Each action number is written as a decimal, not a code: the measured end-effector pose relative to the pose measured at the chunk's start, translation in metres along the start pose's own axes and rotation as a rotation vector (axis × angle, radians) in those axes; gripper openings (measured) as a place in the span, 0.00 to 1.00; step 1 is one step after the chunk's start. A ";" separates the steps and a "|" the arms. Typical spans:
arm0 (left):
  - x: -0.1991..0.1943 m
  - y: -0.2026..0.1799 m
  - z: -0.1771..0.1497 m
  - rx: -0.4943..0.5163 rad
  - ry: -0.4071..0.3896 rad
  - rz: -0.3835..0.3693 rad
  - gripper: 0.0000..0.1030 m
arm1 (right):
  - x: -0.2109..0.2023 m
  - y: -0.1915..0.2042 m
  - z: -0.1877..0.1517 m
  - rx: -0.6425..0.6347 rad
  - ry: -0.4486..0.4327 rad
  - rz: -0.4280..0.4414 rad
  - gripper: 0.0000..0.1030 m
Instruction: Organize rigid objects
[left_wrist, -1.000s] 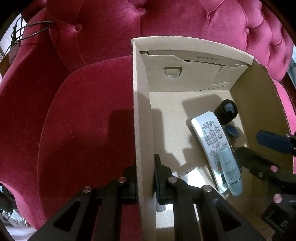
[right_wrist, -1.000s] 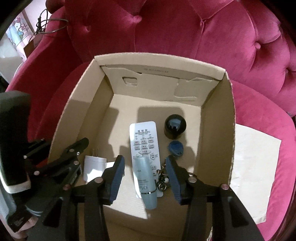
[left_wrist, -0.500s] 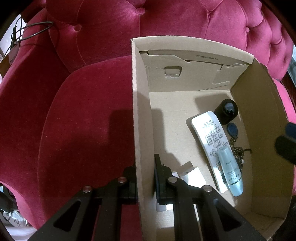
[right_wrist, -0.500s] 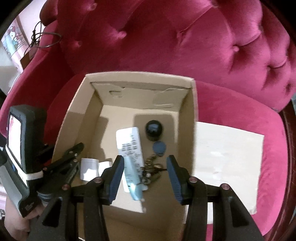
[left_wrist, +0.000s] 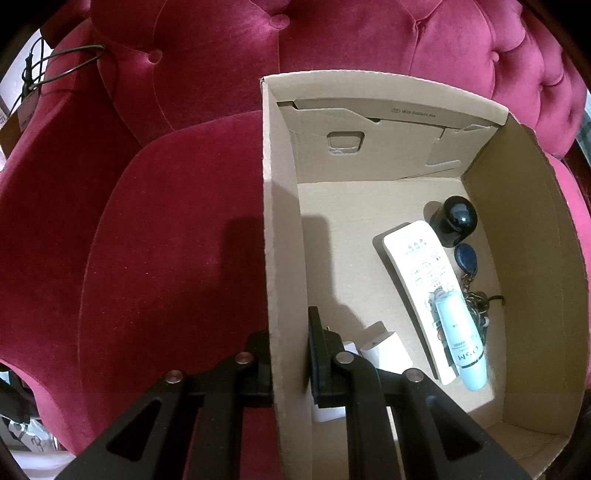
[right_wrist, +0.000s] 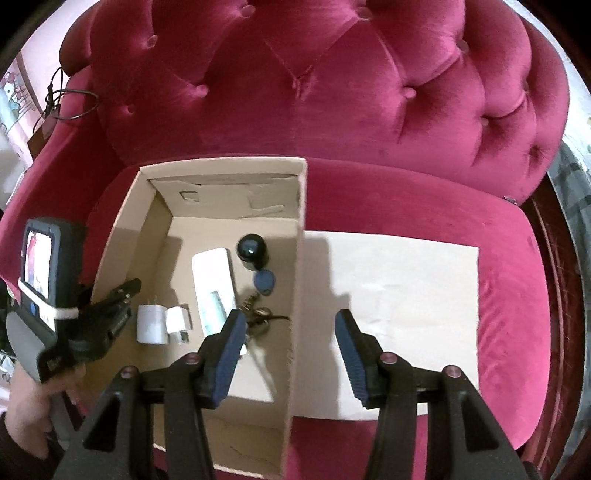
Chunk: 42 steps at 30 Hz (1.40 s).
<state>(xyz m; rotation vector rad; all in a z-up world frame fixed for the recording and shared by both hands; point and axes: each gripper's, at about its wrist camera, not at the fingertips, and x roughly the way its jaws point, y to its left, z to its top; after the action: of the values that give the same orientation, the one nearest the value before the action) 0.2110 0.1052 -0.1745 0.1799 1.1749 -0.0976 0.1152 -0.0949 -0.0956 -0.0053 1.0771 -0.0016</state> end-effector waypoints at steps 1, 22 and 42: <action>0.000 0.000 0.000 -0.002 0.000 -0.001 0.13 | -0.002 -0.003 -0.001 0.002 -0.002 -0.005 0.52; -0.003 -0.005 0.000 0.007 -0.004 0.019 0.15 | -0.028 -0.048 -0.024 0.058 -0.038 -0.054 1.00; -0.091 -0.039 -0.029 -0.018 -0.110 0.019 1.00 | -0.051 -0.080 -0.043 0.095 -0.069 -0.036 1.00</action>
<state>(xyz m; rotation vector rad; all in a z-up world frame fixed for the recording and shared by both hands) 0.1426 0.0708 -0.1048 0.1674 1.0643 -0.0793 0.0531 -0.1753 -0.0711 0.0603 1.0067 -0.0846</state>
